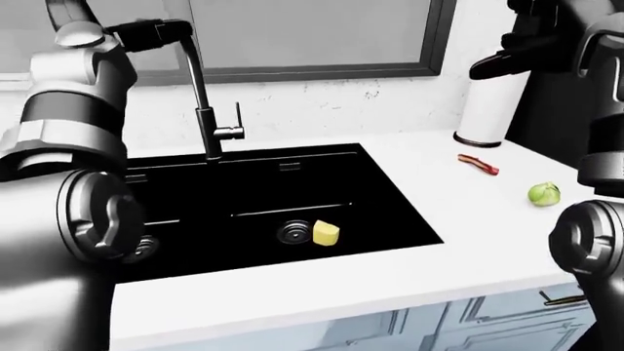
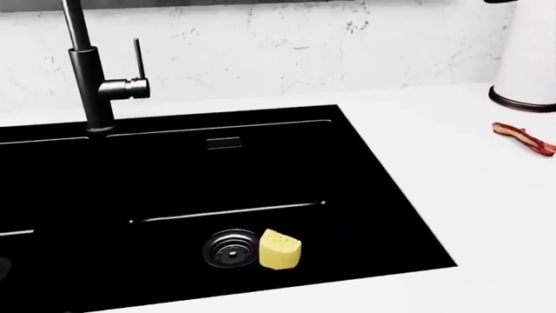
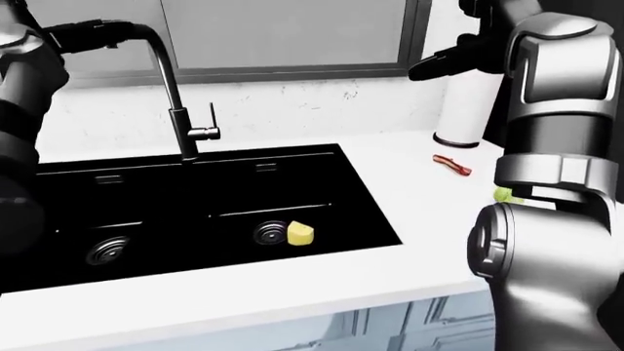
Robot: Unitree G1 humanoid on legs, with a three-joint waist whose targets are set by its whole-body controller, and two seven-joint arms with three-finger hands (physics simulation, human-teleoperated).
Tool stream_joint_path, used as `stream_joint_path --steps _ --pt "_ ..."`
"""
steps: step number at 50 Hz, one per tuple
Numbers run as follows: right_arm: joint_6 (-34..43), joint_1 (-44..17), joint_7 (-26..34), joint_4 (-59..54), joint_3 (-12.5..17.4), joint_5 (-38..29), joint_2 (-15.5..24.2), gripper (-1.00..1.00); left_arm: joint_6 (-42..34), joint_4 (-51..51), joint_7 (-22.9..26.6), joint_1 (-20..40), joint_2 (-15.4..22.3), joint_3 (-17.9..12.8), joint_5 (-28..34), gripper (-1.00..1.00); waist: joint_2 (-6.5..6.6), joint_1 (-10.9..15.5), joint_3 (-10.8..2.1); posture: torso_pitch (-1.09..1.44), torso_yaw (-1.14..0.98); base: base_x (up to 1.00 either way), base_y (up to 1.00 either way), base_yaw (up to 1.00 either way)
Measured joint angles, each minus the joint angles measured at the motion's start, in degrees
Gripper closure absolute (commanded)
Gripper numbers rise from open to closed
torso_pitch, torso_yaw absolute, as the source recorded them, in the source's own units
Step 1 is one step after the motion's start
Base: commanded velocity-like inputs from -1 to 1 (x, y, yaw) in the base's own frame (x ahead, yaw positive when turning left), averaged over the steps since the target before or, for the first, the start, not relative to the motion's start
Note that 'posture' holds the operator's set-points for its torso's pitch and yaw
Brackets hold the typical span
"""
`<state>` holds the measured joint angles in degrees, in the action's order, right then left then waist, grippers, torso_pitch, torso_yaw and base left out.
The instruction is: Turn the sink spout to the right.
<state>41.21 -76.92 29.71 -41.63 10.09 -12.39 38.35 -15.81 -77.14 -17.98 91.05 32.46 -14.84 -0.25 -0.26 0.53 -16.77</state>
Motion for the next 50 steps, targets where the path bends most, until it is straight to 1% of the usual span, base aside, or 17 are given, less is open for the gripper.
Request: stream_joint_path --steps 2,4,6,10,17,29,36,40,50 --pt "0.2 0.3 0.1 0.6 0.1 0.1 0.1 -1.00 1.6 -0.2 -0.1 0.0 -0.9 0.3 0.6 -1.00 -0.14 0.0 0.04 -0.46 0.00 0.00 0.00 0.00" --pt "0.4 0.6 0.3 1.2 0.3 0.2 0.3 -1.00 4.1 -0.3 -0.1 0.0 -1.9 -0.9 0.1 -1.00 -0.31 0.0 0.11 -0.46 0.00 0.00 0.00 0.00" --pt "0.5 1.1 0.3 1.8 0.4 0.3 0.4 -1.00 5.2 -0.4 -0.4 0.4 -2.5 -1.3 -0.4 -1.00 -0.43 -0.1 0.16 -0.46 0.00 0.00 0.00 0.00" --pt "0.9 1.7 0.4 2.2 0.5 0.5 0.4 -1.00 3.4 -0.3 -0.8 1.0 -3.0 -1.9 -1.7 -1.00 -0.26 -0.1 0.07 -0.46 0.00 0.00 0.00 0.00" --pt "1.3 1.0 0.5 1.9 0.2 0.3 0.7 -1.00 2.5 -0.8 -1.8 0.5 -3.9 -1.5 -1.8 -1.00 -0.08 -0.3 -0.13 -0.46 0.00 0.00 0.00 0.00" --pt "1.6 -0.4 0.9 1.6 -0.3 -0.1 0.7 -1.00 2.4 -1.1 -2.0 -0.4 -4.6 -1.2 -0.5 -1.00 -0.34 -0.5 -0.20 -0.46 0.00 0.00 0.00 0.00" --pt "1.8 -0.9 1.1 1.7 0.3 -0.3 1.1 -1.00 1.6 -1.1 -1.9 -0.2 -4.3 -1.3 0.3 -1.00 -0.40 -0.6 -0.32 -0.46 0.00 0.00 0.00 0.00" --pt "1.5 -0.2 0.9 2.1 0.7 0.2 1.0 -1.00 1.2 -1.2 -2.1 -0.4 -4.6 -1.5 0.6 -1.00 -0.42 -0.5 -0.35 -0.46 0.00 0.00 0.00 0.00" --pt "2.2 0.7 0.8 3.3 0.7 0.8 1.1 -1.00 1.3 -1.6 -3.1 -2.1 -5.7 -1.5 2.1 -1.00 -0.40 -0.5 -0.21 -0.46 0.00 0.00 0.00 0.00"
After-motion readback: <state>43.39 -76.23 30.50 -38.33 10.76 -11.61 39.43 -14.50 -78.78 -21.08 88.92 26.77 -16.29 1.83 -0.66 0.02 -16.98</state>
